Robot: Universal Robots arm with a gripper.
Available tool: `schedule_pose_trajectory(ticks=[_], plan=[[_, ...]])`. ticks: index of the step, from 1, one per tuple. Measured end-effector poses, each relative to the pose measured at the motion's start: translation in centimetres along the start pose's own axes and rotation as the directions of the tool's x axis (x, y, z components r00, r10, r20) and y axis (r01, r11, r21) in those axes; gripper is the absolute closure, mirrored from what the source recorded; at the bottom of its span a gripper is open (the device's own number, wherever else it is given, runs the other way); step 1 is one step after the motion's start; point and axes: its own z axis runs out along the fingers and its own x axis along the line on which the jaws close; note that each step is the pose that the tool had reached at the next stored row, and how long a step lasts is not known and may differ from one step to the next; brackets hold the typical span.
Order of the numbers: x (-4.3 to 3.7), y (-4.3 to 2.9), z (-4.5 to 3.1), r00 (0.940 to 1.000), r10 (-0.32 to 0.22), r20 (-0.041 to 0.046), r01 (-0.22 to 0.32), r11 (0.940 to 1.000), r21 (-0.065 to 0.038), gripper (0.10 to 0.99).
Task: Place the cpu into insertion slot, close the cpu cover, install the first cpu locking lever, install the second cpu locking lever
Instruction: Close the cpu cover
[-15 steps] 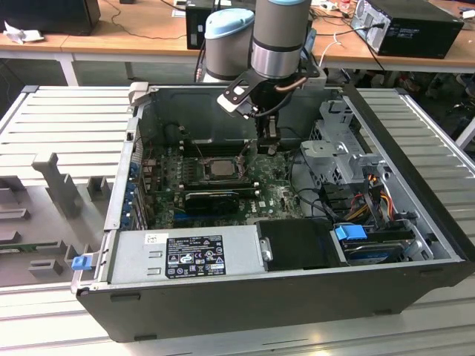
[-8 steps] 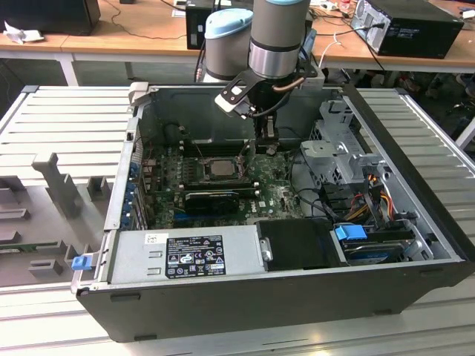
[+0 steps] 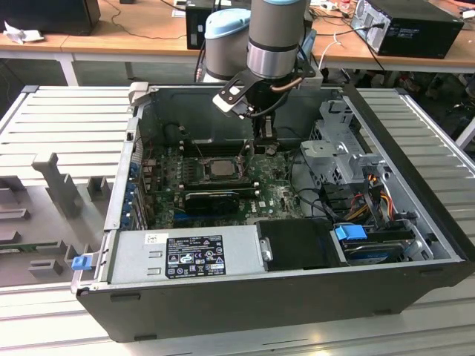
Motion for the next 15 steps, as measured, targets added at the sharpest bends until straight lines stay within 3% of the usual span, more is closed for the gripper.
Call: schedule_pose_trajectory(ticks=[15], plan=[[-0.01,-0.63,-0.02,1.0000,0.000,0.0000,0.000,1.0000,0.000,0.980]])
